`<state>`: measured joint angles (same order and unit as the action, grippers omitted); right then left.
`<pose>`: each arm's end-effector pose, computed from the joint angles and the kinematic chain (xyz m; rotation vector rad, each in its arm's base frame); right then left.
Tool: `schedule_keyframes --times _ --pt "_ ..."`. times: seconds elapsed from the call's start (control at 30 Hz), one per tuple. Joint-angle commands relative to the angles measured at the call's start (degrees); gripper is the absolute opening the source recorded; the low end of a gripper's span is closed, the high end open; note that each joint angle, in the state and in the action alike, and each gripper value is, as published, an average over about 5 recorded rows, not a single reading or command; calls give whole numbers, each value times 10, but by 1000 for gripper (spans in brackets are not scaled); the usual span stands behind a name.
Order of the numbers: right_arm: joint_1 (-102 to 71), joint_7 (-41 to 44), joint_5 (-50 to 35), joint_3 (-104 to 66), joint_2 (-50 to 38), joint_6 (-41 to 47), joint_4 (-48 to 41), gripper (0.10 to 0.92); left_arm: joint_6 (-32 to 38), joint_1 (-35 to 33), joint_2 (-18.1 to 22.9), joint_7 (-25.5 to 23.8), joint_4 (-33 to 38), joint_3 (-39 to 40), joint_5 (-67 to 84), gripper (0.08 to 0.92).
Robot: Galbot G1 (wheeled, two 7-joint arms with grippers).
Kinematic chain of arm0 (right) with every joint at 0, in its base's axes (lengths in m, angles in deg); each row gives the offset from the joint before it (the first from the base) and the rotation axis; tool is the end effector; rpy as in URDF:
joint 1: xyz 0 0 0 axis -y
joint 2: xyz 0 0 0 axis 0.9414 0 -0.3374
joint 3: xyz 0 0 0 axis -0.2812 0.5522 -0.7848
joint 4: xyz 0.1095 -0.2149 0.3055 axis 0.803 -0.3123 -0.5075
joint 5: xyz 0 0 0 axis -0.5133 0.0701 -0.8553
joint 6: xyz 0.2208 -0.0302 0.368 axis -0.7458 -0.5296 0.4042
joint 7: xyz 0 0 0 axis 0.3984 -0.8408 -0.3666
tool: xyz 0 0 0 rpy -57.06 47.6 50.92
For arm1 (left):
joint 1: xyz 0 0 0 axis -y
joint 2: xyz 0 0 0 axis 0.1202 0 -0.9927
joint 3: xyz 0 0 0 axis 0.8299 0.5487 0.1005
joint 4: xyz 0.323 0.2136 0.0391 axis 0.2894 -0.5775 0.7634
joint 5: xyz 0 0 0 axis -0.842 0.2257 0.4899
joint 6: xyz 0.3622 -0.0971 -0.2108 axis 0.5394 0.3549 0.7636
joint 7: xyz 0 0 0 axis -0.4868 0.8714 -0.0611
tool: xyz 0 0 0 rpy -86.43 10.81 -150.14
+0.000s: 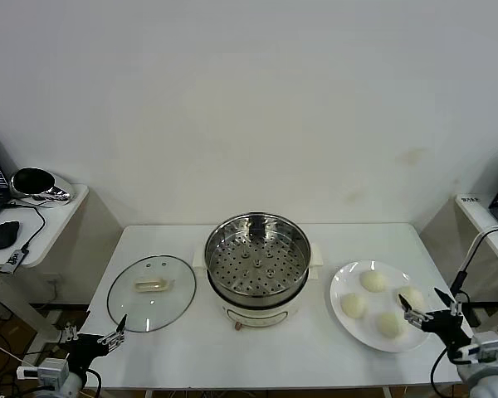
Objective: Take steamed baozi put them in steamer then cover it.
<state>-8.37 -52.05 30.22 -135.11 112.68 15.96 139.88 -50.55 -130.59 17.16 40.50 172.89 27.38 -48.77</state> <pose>0.2741 -0.2733 -0.2830 0.0315 -2.8377 0.4271 0.2155 0.1803 -0.3438 0.0164 -2.7481 -0.2670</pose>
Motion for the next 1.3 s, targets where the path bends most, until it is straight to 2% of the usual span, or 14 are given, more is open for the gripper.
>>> schedule_keyframes --times 0.03,0.17,0.33,0.5,0.6,0.77,0.93,1.3 --pt "68 41 122 -25 -89 15 -13 823 -1 -10 1 1 18 5 -9 823" --pt "116 138 180 -8 -161 37 -30 823 -1 -17 2 1 30 12 -23 823" --pt "237 349 310 67 -263 52 -76 823 -1 -21 9 1 45 17 -37 823" --pt "421 561 385 216 -302 31 -141 823 -2 -26 18 1 58 12 -40 823" --pt "535 634 411 334 -310 11 -174 823 -1 -31 21 1 64 7 -41 823" --pt "708 655 435 569 -307 -20 -235 823 -1 -35 24 2 77 4 -46 823" --pt "797 652 451 716 -267 -33 -294 823 -2 -35 35 1 85 7 -50 823" --pt "738 622 500 685 -153 -53 -381 823 -1 -50 31 3 79 4 -53 823"
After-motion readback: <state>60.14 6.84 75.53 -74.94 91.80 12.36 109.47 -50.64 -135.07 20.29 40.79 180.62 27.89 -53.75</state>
